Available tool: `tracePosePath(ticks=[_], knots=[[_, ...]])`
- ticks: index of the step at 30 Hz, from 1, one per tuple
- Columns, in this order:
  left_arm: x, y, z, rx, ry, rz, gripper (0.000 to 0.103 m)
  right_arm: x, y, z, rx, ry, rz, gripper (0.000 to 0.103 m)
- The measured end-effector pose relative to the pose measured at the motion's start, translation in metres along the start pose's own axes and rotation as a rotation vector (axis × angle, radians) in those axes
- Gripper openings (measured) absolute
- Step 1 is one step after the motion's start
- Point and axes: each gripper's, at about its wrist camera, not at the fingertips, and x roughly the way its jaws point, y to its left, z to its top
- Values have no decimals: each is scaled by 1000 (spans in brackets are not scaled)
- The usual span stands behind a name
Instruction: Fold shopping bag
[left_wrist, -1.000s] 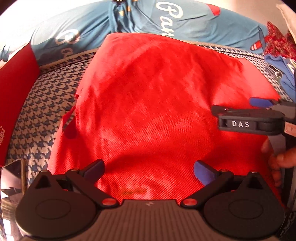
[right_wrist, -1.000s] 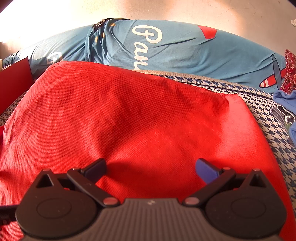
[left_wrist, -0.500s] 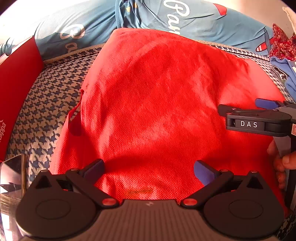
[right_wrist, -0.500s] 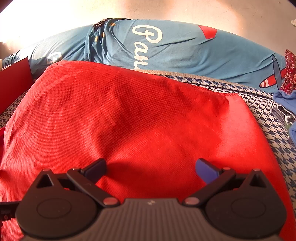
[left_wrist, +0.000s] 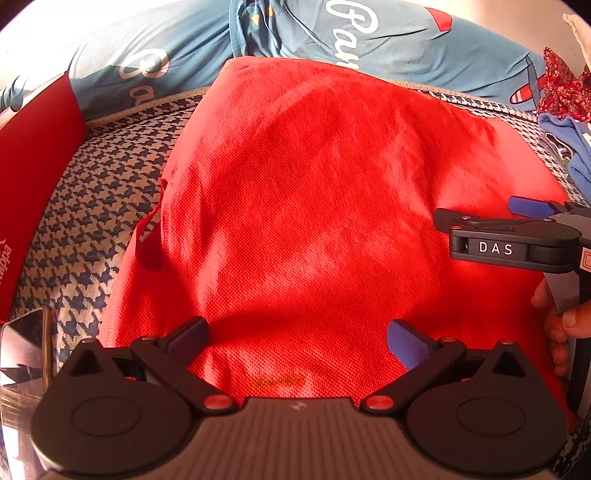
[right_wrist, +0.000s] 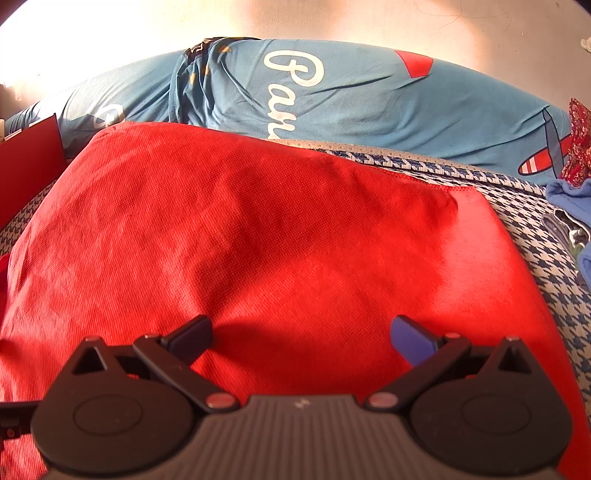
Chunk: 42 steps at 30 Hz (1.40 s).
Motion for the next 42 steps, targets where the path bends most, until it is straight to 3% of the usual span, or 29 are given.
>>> tracePosePath(ticks=[28, 30, 33, 38, 42], knots=[[1, 0, 2, -11, -4, 4, 103, -1, 7, 7, -33, 10, -15, 103], [1, 1, 2, -15, -4, 8, 103, -9, 16, 11, -88, -41, 16, 103], [2, 1, 2, -14, -4, 10, 103, -16, 28, 15, -136, -68, 86, 96], [1, 0, 2, -14, -8, 18, 103, -15, 38, 19, -126, -49, 146, 75], [1, 2, 3, -17, -19, 36, 103, -9, 34, 15, -66, -35, 171, 74]])
